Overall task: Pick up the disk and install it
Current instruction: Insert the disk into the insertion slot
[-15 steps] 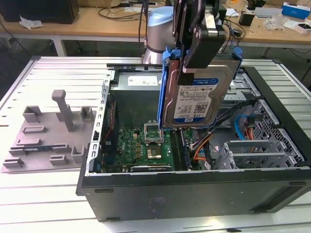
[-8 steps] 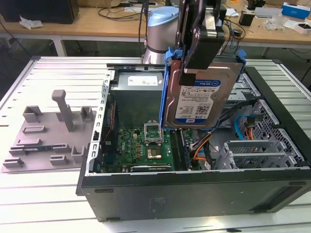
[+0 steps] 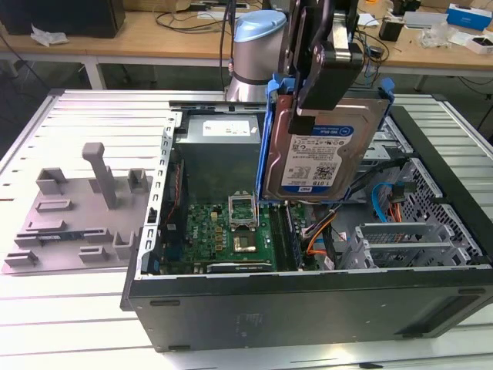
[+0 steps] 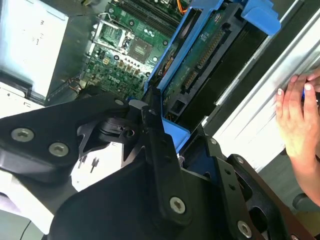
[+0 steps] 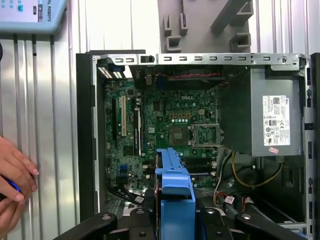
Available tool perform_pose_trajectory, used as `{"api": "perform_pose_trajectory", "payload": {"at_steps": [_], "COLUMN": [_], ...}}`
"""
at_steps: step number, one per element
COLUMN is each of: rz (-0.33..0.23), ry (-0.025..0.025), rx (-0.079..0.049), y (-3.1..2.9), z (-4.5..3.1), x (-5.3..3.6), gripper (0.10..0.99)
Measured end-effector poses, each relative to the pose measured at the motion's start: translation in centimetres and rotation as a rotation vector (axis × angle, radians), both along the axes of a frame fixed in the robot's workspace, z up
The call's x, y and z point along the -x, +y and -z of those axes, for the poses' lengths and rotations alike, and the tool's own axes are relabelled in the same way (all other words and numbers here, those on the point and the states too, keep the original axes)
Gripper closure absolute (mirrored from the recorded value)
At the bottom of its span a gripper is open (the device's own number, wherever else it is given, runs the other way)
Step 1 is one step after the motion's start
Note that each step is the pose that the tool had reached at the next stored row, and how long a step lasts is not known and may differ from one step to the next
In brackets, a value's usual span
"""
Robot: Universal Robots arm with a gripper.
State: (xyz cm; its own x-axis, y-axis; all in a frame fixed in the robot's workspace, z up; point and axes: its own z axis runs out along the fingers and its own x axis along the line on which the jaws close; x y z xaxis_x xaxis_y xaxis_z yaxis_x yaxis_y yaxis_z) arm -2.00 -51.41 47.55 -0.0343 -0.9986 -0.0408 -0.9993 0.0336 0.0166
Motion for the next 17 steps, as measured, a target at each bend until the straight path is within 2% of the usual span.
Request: {"api": "perform_pose_trajectory", "payload": {"at_steps": [2, 17], "rz": [0.000, -0.002], "ry": [0.0000, 0.0001], "rx": [-0.006, -0.007], "y": [-0.02, -0.10], "z": [0.00, 0.00], "x": [-0.01, -0.11], "gripper": [0.718, 0.718]}}
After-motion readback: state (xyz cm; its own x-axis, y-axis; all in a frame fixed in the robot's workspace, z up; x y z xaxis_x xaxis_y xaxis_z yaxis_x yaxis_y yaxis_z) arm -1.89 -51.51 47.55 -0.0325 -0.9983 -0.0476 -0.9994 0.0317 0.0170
